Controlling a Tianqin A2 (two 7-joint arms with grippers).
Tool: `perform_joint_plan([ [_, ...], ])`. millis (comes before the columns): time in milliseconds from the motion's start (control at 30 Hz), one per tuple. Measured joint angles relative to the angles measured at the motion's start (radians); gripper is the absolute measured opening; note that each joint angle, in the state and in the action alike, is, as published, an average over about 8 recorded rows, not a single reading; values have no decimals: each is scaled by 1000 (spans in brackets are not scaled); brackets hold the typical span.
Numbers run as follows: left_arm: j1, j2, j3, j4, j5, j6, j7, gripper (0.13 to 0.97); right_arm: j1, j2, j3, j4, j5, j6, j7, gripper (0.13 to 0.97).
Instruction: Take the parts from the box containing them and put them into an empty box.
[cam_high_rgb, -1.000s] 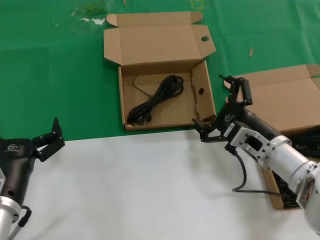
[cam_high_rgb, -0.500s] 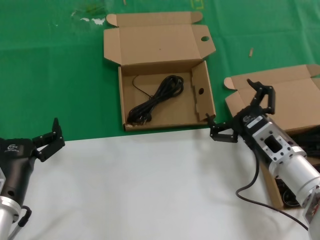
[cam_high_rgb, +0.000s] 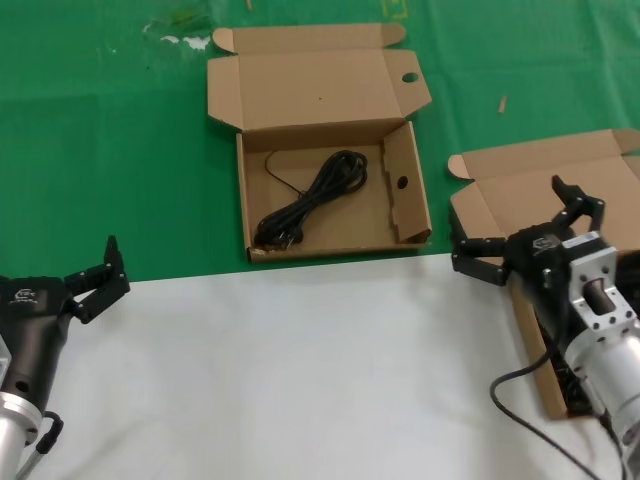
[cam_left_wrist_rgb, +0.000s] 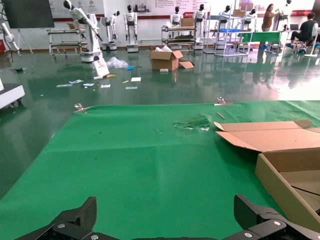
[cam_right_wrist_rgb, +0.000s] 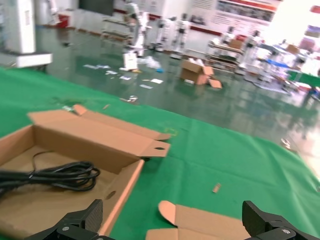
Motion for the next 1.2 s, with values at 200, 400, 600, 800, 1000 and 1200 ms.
perform_joint_plan([
  [200, 0, 0, 0, 0, 0, 0, 0, 966, -47, -1, 13, 50, 5, 60, 118, 966],
  [400, 0, 0, 0, 0, 0, 0, 0, 966, -65, -1, 18, 69, 7, 83, 162, 966],
  [600, 0, 0, 0, 0, 0, 0, 0, 966, -66, -1, 18, 70, 8, 84, 164, 966],
  [800, 0, 0, 0, 0, 0, 0, 0, 966, -66, -1, 18, 70, 8, 84, 164, 966],
  [1000, 0, 0, 0, 0, 0, 0, 0, 966, -66, -1, 18, 70, 8, 84, 164, 966],
  [1200, 0, 0, 0, 0, 0, 0, 0, 966, -66, -1, 18, 70, 8, 84, 164, 966],
])
